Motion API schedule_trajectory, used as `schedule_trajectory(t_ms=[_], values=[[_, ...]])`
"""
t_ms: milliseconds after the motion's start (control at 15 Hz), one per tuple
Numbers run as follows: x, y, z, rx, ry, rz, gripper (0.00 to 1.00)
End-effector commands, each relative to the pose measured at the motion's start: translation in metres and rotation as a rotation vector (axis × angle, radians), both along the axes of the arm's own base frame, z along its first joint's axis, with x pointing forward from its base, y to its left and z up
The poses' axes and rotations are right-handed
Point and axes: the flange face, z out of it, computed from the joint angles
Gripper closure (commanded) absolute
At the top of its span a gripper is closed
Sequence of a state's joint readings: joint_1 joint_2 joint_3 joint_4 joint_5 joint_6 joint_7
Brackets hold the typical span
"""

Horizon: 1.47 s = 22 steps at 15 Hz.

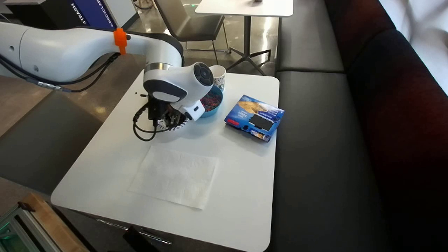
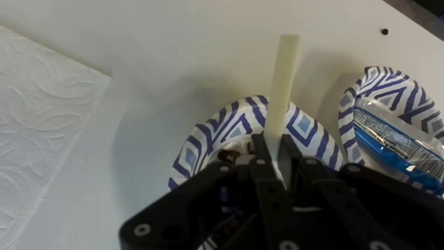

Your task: Use the white spoon to place some contents from the black and white bowl into the coffee cup on the left.

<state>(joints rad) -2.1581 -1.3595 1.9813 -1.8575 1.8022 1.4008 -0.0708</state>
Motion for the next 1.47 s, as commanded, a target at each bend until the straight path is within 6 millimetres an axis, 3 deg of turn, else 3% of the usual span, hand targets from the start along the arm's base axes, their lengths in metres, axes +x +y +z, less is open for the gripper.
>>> schedule_trajectory(t_ms=[0,267,933,1400], values=[[0.002,0.006,-0.001,-0.113,-0.038,0.045,0.97],[0.004,0.015,0.006,-0.168,-0.078,0.068,0.97],[0.005,0.025,0.001,-0.289,-0.16,0.121,0.97],[-0.008,0.042,0.007,-0.393,-0.22,0.15,0.97]])
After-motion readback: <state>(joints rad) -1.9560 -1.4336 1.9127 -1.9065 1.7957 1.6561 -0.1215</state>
